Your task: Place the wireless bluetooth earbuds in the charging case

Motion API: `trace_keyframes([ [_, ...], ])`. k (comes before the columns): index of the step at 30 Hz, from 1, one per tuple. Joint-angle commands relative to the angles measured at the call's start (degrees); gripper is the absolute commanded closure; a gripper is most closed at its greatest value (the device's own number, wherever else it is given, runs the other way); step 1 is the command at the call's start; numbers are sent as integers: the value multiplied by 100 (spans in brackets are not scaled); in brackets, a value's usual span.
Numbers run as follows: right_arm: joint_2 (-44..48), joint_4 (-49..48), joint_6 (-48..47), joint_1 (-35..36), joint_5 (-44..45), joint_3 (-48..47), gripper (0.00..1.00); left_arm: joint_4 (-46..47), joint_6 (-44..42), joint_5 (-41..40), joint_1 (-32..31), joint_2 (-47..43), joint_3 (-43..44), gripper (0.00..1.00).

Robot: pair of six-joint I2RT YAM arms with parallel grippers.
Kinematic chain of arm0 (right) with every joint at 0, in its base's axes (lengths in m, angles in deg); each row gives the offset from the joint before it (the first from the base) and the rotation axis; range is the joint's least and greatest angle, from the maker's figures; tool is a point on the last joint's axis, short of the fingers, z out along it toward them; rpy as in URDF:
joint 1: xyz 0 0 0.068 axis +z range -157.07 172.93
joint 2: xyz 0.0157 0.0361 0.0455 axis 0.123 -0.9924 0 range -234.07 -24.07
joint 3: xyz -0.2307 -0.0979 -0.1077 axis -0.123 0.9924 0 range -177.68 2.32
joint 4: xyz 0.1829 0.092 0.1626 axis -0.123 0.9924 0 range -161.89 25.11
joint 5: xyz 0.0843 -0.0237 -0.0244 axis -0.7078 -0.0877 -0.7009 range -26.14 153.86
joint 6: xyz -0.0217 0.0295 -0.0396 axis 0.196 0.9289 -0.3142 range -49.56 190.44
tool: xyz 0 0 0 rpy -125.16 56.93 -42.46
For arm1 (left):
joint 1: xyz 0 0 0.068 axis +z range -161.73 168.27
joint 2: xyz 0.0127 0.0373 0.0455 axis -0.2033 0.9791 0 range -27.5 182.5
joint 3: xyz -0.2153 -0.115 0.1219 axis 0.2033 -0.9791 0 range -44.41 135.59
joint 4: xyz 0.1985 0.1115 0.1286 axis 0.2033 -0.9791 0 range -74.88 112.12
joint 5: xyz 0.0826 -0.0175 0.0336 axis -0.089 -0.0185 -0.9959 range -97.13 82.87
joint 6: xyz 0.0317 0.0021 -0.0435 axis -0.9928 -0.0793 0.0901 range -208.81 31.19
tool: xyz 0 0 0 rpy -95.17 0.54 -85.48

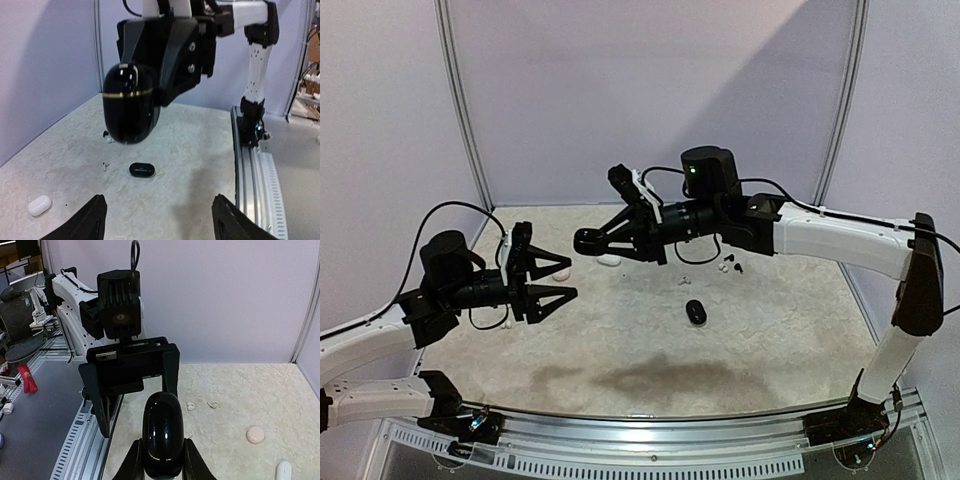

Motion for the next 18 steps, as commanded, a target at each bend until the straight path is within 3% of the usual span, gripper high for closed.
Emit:
trace_keyframes([
  [1,-382,-231,-262,39,-440,-374,100,1007,654,69,59,-253,-330,30],
  [8,-651,86,-380,96,-783,-744,100,1426,777,36,63,-249,-530,32],
  [12,-755,336,-516,168,-787,-841,100,1451,692,-140,33,-221,-469,42],
  [18,-791,423,-581,228,-805,-861,100,1419,573,-170,-79,-162,-369,49],
])
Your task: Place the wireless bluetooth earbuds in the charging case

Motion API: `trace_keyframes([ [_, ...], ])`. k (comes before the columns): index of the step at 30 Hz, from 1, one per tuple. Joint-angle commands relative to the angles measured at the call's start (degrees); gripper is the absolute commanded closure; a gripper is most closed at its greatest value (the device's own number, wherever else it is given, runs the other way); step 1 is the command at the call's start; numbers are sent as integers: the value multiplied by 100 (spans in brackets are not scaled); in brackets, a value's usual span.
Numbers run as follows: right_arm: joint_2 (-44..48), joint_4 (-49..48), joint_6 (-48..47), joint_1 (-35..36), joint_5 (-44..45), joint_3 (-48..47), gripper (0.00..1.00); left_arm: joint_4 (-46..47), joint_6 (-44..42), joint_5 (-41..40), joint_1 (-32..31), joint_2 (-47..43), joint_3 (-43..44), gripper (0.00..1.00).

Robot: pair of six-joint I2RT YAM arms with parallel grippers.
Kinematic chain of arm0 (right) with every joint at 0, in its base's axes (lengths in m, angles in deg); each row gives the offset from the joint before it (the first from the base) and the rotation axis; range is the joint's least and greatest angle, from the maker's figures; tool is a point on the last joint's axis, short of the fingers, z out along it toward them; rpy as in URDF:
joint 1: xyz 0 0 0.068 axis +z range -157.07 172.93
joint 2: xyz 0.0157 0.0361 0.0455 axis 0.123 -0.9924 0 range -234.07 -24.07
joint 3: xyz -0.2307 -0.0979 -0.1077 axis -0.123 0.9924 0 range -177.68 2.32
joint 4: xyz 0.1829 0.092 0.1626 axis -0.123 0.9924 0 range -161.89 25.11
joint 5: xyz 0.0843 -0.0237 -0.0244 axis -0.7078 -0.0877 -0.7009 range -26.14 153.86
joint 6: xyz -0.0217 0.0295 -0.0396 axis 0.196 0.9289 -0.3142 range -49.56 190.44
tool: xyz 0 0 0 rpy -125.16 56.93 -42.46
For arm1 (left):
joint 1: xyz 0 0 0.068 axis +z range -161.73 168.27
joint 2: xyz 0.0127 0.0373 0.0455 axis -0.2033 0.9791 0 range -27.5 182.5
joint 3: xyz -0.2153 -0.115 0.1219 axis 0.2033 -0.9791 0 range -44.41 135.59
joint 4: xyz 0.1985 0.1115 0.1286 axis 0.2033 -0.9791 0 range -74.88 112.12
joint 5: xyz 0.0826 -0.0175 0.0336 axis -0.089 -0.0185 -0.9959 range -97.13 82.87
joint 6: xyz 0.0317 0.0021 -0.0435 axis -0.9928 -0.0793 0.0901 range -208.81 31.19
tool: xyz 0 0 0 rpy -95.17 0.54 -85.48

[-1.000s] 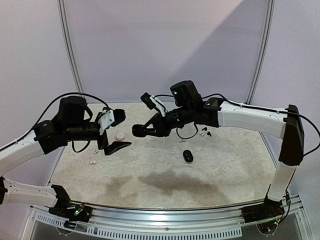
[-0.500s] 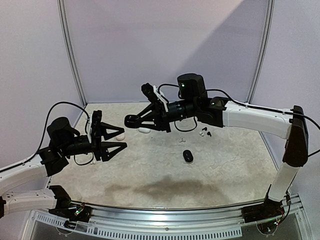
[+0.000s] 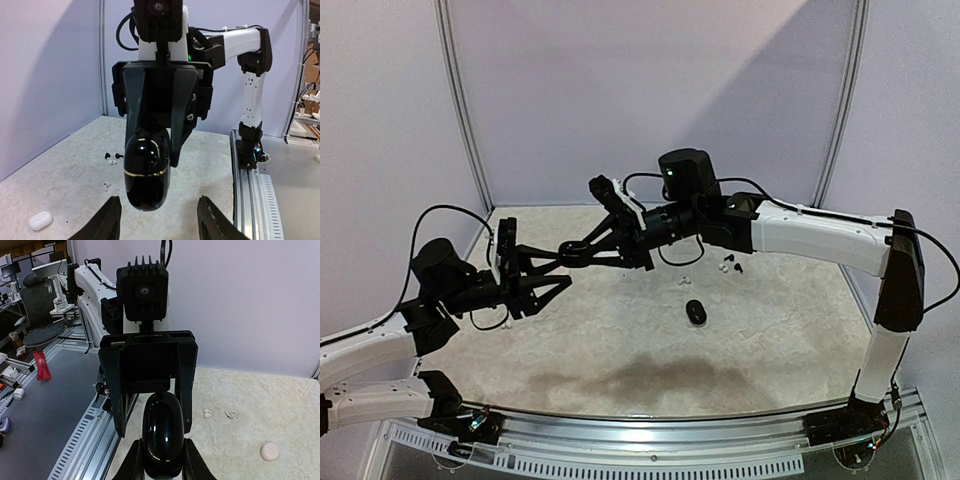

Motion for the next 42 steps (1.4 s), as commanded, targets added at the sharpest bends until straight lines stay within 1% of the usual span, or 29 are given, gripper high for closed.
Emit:
trace_keyframes([
  [1,-109,197,-129,76,-123,-145,100,110,-91,-91,-81,78,75,51],
  [8,-142,227,-141,126,-39,-145,100,79,-228,-67,-172,170,145,74],
  [9,-147,251,-147,131,-13,-140,100,68,-205,-73,-176,182,155,75],
  [14,-150,346,-183,137,40,-145,100,66,-255,-22,-211,250,213,74],
  [19,-152,359,-202,137,22,-139,100,121,-324,3,-251,320,244,76],
  [24,-194,389,-237,132,43,-145,100,110,-387,79,-256,387,296,76],
  [32,-195,345,-202,138,57,-136,100,127,-417,109,-282,464,334,65],
  [33,-196,353,-202,133,55,-136,100,123,-422,121,-290,463,344,66],
  [35,-188,352,-198,133,66,-128,100,89,-417,136,-291,469,349,75],
  [36,-175,340,-194,135,70,-115,100,80,-409,131,-291,471,358,79],
  [38,-147,324,-194,134,96,-102,100,67,-378,136,-291,466,334,79],
  [39,-144,320,-194,139,101,-101,100,59,-370,136,-291,465,325,78],
  [42,-94,288,-194,136,110,-88,100,-9,-325,71,-295,434,275,70],
])
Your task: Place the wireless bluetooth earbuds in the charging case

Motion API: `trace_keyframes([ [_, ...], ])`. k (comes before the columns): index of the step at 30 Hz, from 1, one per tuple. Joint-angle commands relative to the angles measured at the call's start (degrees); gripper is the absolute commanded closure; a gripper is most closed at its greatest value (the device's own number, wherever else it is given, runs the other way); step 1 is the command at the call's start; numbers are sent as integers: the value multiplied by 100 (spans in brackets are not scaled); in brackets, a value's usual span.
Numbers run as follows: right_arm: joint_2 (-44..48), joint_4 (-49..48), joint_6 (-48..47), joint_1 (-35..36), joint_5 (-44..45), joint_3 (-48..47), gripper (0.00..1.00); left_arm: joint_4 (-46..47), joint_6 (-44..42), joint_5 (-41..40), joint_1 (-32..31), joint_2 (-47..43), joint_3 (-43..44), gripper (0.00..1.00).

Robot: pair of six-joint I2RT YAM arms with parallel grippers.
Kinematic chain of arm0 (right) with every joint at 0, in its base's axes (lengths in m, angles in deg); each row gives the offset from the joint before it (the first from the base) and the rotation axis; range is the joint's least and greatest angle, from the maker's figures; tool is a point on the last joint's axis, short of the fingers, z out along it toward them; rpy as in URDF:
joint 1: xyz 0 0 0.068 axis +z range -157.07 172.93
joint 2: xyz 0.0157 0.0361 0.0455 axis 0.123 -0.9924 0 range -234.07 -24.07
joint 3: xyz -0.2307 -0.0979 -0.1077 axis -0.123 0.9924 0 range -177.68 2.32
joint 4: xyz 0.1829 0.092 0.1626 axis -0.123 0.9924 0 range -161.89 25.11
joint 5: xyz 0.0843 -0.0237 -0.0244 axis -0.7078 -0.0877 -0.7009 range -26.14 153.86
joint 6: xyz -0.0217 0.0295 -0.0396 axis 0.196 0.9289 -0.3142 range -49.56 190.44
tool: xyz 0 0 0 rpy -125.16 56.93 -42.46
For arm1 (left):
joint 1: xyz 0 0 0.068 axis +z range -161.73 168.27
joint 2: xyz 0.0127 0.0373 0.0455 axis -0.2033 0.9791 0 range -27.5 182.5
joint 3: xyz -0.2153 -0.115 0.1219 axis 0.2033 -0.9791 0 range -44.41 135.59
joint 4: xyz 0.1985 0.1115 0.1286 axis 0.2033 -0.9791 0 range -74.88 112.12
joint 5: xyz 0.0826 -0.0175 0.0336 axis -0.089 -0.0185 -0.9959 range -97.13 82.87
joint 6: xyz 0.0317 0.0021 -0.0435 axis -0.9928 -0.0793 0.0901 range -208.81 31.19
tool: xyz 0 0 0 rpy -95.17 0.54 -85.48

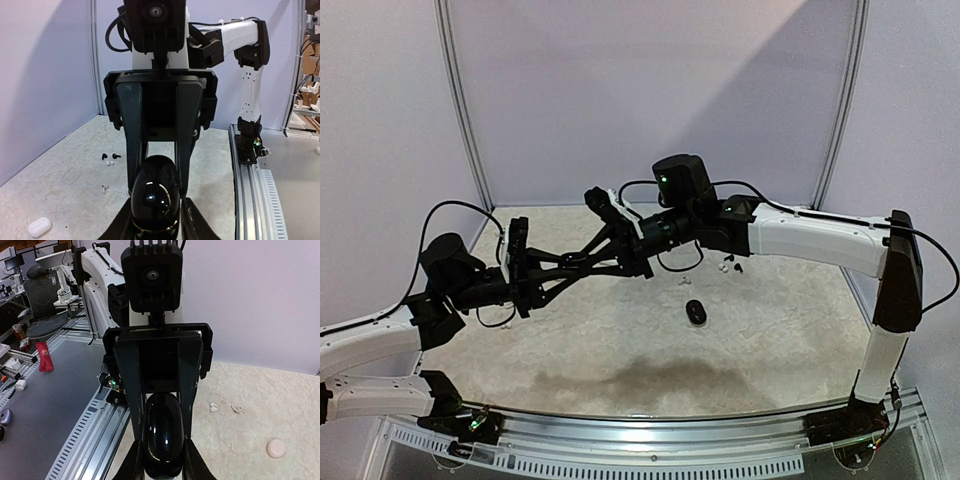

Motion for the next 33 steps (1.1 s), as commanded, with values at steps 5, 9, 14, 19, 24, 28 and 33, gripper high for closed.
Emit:
trace_keyframes([
  [5,81,-89,63,35,88,-35,100,-74,51,-29,-75,-30,-101,64],
  [9,117,-103,53,31,86,9,100,-138,-63,14,-70,-57,-163,63],
  [14,101,-123,91,30,79,37,100,-136,-112,45,-63,-41,-122,70],
  [19,92,-77,98,33,105,46,100,-97,-230,95,-66,-61,-55,86],
  [24,50,-28,167,30,452,40,53,-159,-503,98,-66,-79,-31,100],
  [28,18,49,230,31,785,-27,35,-228,-1087,108,-74,-116,-26,100],
  [33,-111,157,284,41,933,-196,33,-378,-1539,220,-107,-95,32,100],
])
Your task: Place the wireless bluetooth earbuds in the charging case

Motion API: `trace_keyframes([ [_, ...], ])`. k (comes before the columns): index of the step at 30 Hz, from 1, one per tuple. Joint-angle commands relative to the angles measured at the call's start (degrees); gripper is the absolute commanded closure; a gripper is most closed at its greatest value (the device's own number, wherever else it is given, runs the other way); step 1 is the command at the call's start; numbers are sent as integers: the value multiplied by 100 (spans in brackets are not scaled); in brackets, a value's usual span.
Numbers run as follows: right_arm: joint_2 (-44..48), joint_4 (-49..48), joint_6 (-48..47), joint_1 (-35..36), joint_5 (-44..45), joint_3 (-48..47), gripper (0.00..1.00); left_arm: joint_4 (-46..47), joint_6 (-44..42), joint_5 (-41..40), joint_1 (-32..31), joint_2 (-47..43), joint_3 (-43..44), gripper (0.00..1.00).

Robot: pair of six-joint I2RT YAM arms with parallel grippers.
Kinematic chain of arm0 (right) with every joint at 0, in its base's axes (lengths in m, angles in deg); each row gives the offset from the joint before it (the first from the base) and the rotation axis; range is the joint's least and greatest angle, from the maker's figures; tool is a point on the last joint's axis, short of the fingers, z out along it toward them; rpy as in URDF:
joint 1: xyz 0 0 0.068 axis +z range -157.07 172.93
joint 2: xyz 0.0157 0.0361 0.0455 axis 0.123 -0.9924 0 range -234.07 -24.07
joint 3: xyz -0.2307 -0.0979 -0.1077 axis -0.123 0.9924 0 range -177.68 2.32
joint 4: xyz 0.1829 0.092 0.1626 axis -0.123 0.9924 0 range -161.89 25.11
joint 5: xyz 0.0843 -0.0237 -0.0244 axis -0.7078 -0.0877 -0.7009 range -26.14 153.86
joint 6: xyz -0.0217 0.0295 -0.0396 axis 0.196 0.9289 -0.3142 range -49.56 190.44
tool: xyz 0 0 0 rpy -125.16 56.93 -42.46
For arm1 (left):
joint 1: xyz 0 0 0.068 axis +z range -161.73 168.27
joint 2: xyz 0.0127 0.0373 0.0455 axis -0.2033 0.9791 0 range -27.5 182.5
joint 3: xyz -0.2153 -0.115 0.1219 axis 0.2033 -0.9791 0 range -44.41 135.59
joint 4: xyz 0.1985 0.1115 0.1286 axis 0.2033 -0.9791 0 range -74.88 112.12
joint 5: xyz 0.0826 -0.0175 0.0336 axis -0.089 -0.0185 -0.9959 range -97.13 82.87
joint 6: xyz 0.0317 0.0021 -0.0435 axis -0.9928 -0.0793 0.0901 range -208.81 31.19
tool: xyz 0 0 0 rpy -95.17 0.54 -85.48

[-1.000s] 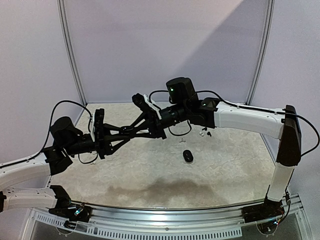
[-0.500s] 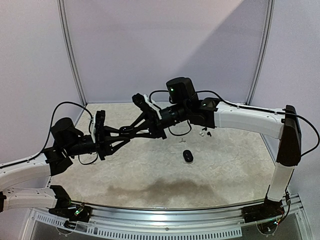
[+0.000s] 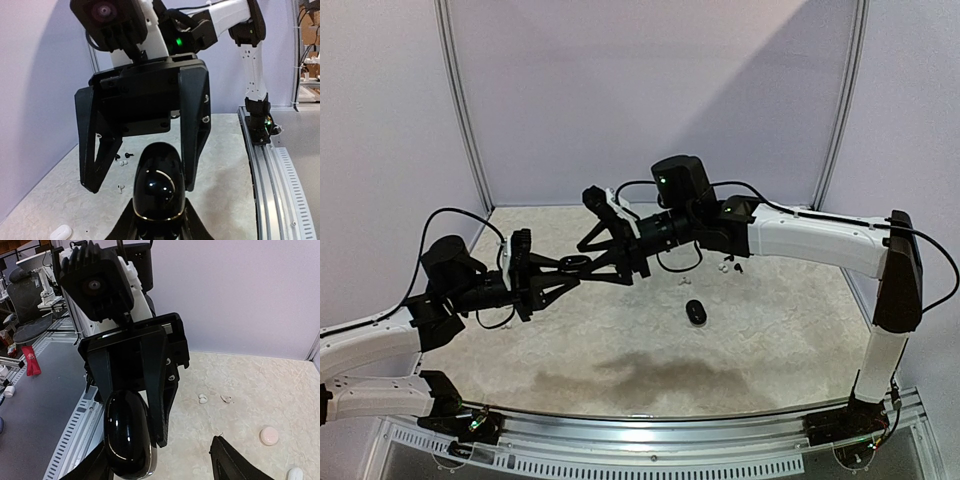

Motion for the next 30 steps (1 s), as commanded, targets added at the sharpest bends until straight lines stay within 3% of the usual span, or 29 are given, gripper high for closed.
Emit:
trace_keyframes([
  [1,-139,156,121,32,390,-261,34,-280,-661,250,-117,-43,113,100],
  [10,-169,442,135,26,614,-519,39,-1131,-2033,88,-195,-18,193,100],
  [18,-274,624,139,17,758,-494,43,-928,-2074,38,-265,5,131,100],
  [22,-321,761,161,15,865,-503,44,-650,-1343,152,-274,34,67,100],
  [27,-355,1008,194,-61,872,-602,44,-157,494,65,-266,98,-184,100],
  [30,-353,1073,248,-107,702,-666,43,-142,587,-55,-261,98,-240,100],
])
